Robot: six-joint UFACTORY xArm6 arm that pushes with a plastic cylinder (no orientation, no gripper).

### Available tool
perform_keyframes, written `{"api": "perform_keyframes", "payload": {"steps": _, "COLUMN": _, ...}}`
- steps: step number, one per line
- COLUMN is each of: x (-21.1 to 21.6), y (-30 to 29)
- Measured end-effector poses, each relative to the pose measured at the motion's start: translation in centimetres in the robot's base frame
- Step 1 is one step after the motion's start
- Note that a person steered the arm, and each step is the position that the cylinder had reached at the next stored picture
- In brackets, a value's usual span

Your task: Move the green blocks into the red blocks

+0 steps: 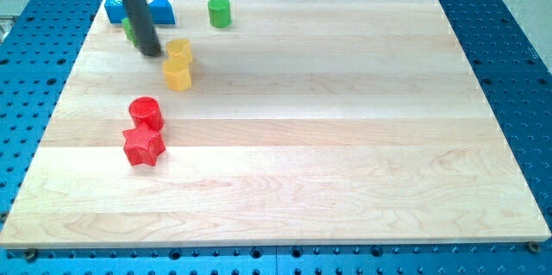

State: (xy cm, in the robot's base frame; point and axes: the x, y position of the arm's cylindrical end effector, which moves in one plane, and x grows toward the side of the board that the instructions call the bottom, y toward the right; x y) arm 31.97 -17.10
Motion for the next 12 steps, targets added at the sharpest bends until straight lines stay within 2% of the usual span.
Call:
{"api": "perform_keyframes", "payload": {"steps": 2, "x": -0.2, "y": 8.3}}
{"api": "perform_keyframes", "payload": {"steps": 3, "x": -2.1, "y": 13.0}}
{"api": "perform_keyframes", "payload": {"steps": 4, "x": -5.8, "y": 17.4}}
{"api": "perform_keyframes", "payload": {"steps": 5, "x": -9.2, "y": 14.5}}
{"api": "perform_keyframes", "payload": {"steps": 6, "x": -9.3, "y": 8.8}}
{"api": "perform_keyframes", "payload": {"steps": 7, "x": -9.7, "y": 6.5}}
{"api": "perform_keyframes", "payload": {"steps": 9, "x": -10.3, "y": 6.5}}
{"api": "perform_keyframes", "payload": {"steps": 12, "x": -8.9, "y": 4.9}}
